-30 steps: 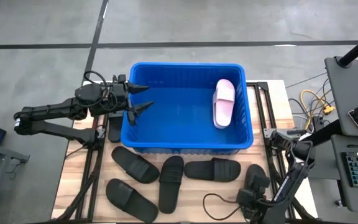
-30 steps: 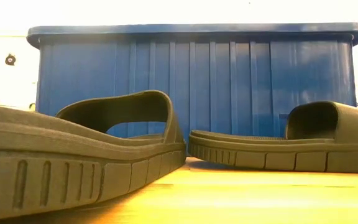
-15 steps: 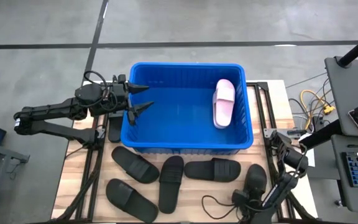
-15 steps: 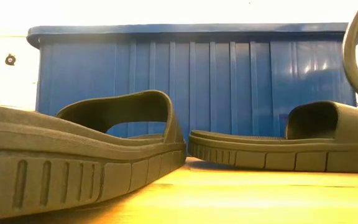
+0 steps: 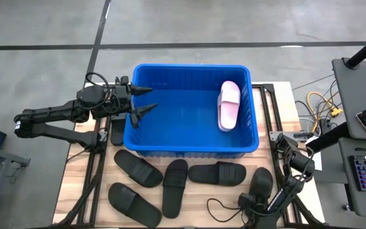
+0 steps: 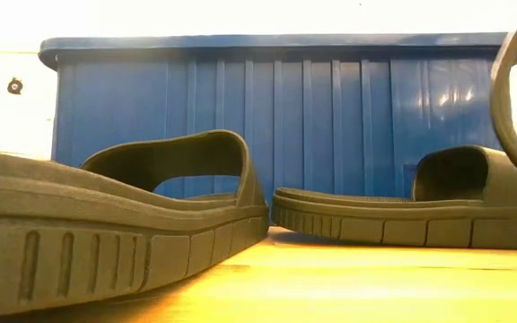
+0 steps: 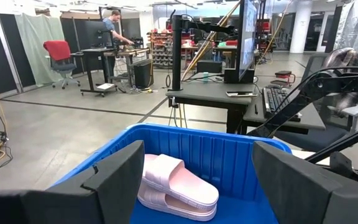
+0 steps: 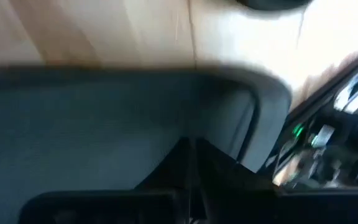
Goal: Pick and place slides into bin
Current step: Put the black slide into the blue bin
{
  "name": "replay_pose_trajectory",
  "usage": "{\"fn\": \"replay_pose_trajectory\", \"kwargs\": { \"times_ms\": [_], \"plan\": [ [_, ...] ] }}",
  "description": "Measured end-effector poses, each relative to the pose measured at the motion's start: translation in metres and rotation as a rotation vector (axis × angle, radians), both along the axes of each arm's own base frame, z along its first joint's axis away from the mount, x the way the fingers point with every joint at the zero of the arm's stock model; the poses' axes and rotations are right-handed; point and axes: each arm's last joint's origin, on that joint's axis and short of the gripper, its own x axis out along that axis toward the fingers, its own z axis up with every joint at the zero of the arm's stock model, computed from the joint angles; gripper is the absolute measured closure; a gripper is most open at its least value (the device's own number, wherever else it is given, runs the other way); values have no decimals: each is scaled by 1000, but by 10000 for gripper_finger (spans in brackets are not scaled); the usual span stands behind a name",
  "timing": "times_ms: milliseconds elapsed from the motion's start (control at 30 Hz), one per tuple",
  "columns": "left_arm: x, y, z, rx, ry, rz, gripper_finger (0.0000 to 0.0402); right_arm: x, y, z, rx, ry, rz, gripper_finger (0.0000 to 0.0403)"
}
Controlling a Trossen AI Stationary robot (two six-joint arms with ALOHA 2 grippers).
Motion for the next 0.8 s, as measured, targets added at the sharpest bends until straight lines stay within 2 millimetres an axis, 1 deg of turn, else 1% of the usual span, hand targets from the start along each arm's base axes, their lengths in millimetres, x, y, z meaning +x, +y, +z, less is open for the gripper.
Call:
{"fn": "replay_pose_trajectory", "kwargs": {
  "times_ms": [133,267,367,467,600,700,800],
  "plan": [
    [0,0,0,0,0,-1,119,-2,0,5,6,-13,-105,394],
    [0,0,0,0,0,0,119,-4,-4,25,17,-107,-176,395],
    [0,0,0,0,-1,0,119,-6,-9,43,23,-221,-202,395],
    [0,0,0,0,-1,-1,119,-10,-13,62,37,-342,-200,395],
    [0,0,0,0,-1,-7,119,-18,-20,84,72,-441,-200,394],
    [0,0,0,0,0,-11,119,-25,-24,92,79,-498,-135,391],
    [0,-1,-1,-1,3,-12,119,-29,-28,96,76,-520,-66,374]
  ]
}}
